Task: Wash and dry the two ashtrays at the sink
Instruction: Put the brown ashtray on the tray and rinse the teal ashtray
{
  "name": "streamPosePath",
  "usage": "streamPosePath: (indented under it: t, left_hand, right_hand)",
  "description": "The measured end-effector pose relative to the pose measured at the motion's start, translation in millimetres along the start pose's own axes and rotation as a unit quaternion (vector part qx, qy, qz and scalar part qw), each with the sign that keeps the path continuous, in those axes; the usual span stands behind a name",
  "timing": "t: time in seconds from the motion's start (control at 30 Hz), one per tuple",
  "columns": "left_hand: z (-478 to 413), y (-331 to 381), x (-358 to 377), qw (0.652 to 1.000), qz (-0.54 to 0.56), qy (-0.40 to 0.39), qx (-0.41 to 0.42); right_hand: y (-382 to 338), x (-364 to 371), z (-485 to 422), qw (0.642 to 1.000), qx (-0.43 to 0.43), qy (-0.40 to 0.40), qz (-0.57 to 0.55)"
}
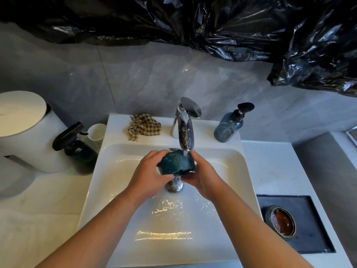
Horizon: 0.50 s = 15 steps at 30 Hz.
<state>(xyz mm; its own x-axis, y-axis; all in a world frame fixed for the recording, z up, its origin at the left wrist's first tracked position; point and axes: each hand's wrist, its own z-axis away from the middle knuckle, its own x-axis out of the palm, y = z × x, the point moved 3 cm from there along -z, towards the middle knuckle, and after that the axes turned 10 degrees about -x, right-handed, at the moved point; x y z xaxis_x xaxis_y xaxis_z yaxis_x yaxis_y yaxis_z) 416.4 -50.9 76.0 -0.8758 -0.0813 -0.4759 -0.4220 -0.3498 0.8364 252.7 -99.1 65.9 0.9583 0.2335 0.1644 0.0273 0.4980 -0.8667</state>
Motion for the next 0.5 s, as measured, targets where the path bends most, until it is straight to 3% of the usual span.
streamPosePath:
  t: [0.13, 0.27, 0.37, 0.5]
  left_hand:
    - [4.7, 12.3, 1.2, 0.992, -0.113, 0.011, 0.06]
    - [6.0, 12.0, 2.9, 0.983, -0.159, 0.004, 0.091]
    - [7.9, 12.1, 4.2, 0.989, -0.125, 0.003, 0.074]
    - [6.9, 13.9, 6.0, 0.999, -0.044, 0.004, 0.032]
  right_hand:
    - [-1.5, -1.2, -1.3, 0.999, 0.036, 0.013, -0.039]
    - [-7.5, 2.5, 0.2, 0.997, 0.064, 0.036, -0.022]
    - [-2.7, 2.0, -2.8, 0.995, 0.079, 0.067, 0.001]
    - [4.0, -0.7, -2.5, 0.986, 0.12, 0.083, -0.084]
